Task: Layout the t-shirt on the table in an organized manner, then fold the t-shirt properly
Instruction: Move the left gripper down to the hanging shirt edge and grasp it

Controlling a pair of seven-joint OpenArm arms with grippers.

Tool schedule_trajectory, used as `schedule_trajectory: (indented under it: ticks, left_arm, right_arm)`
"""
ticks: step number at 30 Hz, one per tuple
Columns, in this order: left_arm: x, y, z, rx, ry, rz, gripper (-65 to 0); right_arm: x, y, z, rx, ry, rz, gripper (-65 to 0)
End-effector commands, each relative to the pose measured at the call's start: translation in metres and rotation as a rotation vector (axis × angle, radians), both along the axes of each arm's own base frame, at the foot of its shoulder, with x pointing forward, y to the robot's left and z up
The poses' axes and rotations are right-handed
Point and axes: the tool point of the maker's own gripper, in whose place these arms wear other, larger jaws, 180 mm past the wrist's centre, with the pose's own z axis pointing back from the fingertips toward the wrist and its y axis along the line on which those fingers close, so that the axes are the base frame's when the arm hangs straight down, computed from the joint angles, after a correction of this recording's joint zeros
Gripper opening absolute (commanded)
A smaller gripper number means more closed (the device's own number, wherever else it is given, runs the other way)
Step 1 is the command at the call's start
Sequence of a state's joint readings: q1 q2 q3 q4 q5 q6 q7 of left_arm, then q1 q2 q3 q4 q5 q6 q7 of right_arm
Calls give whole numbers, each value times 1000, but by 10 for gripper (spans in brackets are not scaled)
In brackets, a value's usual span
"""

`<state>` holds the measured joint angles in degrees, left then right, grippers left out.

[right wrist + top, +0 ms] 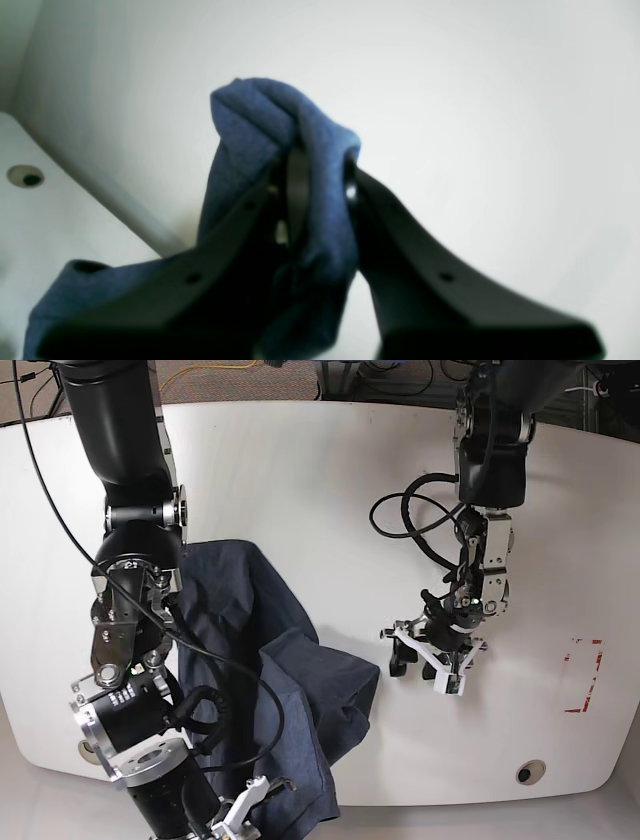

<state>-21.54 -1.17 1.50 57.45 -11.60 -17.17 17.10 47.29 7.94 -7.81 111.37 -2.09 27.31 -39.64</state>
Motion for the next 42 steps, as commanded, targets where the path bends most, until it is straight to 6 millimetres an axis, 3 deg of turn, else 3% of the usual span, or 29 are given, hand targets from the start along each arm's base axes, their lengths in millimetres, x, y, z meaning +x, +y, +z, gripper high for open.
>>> schedule_trajectory:
  ticks: [1, 10, 16, 21, 42]
  left_arm:
    - [14, -10, 18, -25, -45, -45, -311]
    - [7, -41, -3, -27, 22, -197, -311]
    - [12, -48, 1, -37, -27, -206, -311]
    - [9, -52, -7, -44, -32, -211, -311]
    - [20, -34, -6, -28, -69, -93, -311]
  right_arm:
    - [-11, 3, 32, 12, -95, 21, -650]
    - [-13, 13, 36, 5, -106, 42, -650]
    - [-16, 22, 38, 20, -108, 64, -650]
    - [-17, 27, 37, 24, -105, 75, -650]
    - [-20, 27, 36, 27, -109, 79, -650]
